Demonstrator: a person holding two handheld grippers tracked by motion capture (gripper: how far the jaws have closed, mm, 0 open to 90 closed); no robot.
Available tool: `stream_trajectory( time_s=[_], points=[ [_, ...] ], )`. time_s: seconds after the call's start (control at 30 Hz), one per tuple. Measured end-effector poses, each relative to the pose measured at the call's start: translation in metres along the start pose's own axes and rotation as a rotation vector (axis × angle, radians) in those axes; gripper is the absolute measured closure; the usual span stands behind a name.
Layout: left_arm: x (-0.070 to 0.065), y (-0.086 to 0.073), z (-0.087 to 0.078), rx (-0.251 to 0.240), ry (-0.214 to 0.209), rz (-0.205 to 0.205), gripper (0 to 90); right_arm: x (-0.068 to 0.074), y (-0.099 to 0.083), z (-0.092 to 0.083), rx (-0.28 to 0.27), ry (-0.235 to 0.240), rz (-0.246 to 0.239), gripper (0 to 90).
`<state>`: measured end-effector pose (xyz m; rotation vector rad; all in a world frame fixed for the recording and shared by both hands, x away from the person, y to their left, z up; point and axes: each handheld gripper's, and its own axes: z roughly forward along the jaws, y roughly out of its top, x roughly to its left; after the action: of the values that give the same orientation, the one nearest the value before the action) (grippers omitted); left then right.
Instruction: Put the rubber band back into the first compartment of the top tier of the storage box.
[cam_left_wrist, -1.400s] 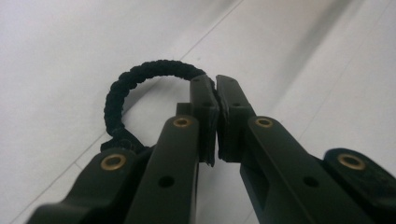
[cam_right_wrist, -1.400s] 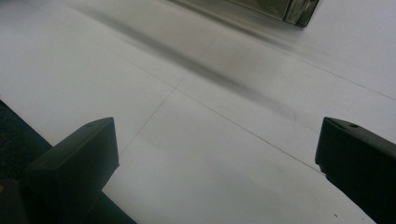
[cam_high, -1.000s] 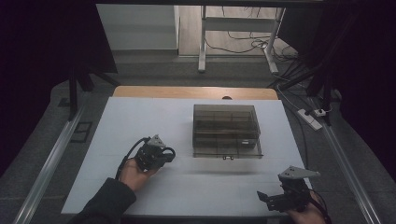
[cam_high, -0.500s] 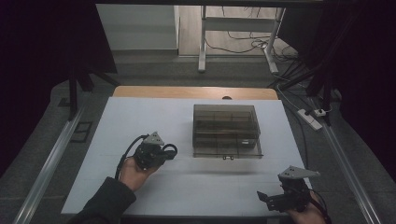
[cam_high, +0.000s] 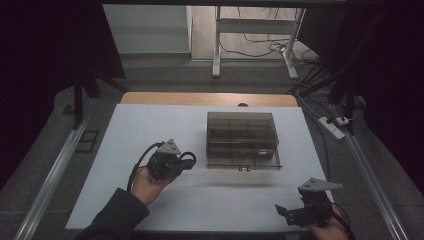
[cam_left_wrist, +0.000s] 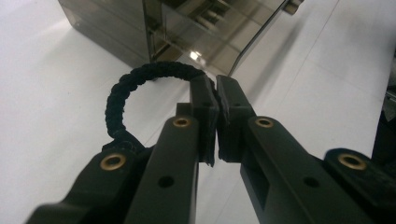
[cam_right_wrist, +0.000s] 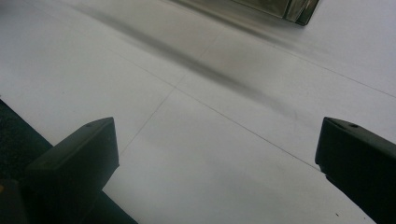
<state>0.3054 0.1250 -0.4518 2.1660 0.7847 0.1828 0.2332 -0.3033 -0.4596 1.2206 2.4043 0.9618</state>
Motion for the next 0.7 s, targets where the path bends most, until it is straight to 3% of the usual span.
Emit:
stream_trajectory(
  time_s=[0.7],
  points=[
    [-0.014, 0.033, 0.007, -0.034, -0.03, 0.061, 86.3, -0.001, 0.0, 0.0, -0.002, -0.003, 0.001, 0.0]
  ],
)
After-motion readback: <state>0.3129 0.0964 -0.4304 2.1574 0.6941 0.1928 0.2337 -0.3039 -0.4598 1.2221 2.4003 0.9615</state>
